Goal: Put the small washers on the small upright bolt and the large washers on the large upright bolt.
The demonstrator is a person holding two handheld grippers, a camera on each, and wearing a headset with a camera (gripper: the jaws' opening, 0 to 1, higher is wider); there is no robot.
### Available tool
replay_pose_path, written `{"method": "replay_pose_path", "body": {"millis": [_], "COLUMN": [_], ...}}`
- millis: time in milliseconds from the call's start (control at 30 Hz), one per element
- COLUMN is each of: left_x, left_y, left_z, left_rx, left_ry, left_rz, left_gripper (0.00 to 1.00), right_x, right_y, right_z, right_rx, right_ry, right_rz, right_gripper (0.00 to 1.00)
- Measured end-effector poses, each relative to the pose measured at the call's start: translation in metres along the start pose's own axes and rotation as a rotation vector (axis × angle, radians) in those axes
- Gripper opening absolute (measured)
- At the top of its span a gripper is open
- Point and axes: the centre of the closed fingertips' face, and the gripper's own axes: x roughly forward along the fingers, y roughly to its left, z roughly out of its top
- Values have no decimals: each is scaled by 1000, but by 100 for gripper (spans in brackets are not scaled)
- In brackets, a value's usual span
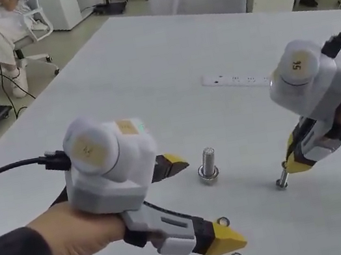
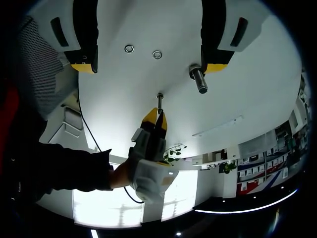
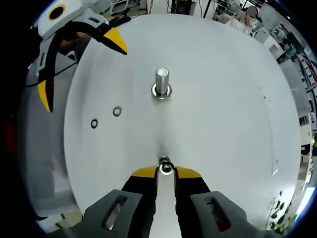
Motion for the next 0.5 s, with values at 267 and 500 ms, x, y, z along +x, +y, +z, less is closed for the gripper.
{"method": "replay_pose_path", "body": {"millis": [267, 500], "left_x": [0, 0], "left_y": [2, 2], "left_z": [-1, -3], "left_rx": [-5, -9], "left_ry": [2, 5], "left_rz": [1, 2], "left_gripper": [86, 86], "right_x": [13, 25], "right_y": [-1, -1], "right_z": [-2, -5], "right_rx": [9, 18], "right_ry": [7, 15], "right_rz": [11, 23], "right_gripper": [14, 14]}}
